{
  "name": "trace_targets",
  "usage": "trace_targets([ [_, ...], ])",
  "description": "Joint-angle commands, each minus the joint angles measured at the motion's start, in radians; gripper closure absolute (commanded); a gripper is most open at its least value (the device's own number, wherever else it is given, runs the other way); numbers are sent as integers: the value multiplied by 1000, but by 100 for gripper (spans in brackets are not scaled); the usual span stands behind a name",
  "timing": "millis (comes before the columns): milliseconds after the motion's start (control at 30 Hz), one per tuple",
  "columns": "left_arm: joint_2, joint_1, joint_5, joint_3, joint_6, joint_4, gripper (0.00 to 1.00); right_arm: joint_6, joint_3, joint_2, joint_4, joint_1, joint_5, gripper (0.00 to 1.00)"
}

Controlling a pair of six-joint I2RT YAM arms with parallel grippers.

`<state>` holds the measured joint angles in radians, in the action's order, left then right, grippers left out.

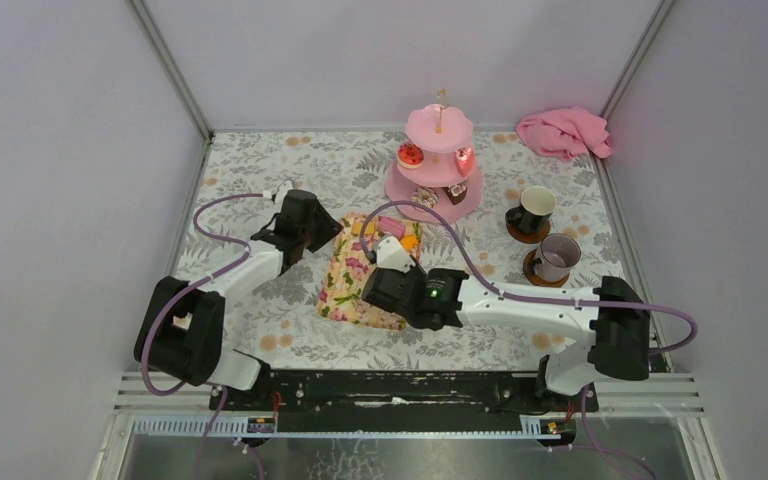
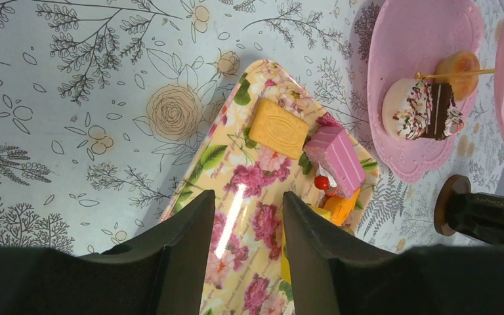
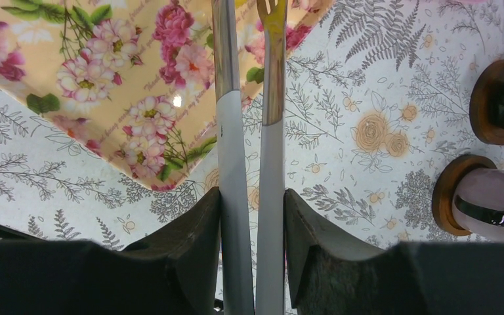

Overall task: Serve the afternoon tea
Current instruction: Pick up the desert from the tray, then place the desert on the desert table.

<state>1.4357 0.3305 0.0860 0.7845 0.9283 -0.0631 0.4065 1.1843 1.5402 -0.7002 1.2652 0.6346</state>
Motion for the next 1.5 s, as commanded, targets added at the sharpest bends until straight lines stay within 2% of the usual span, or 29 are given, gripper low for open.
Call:
trace_targets([
  [0, -19, 1, 18, -16, 0, 12, 50, 16, 67, -71, -16, 8, 70, 100],
  [333, -10, 1, 15, -11, 0, 17, 50, 13, 124, -119, -65, 13, 128, 100],
  [700, 6, 1, 9, -8, 1, 22, 50, 2, 214, -170, -153, -3, 267, 100],
  [1067, 4, 1, 1, -6, 1, 24, 50, -55, 287, -132, -147, -122, 265, 100],
  [1467, 6, 1, -7, -8, 1, 32, 50, -101, 308, -76, -119, -263, 188, 100],
])
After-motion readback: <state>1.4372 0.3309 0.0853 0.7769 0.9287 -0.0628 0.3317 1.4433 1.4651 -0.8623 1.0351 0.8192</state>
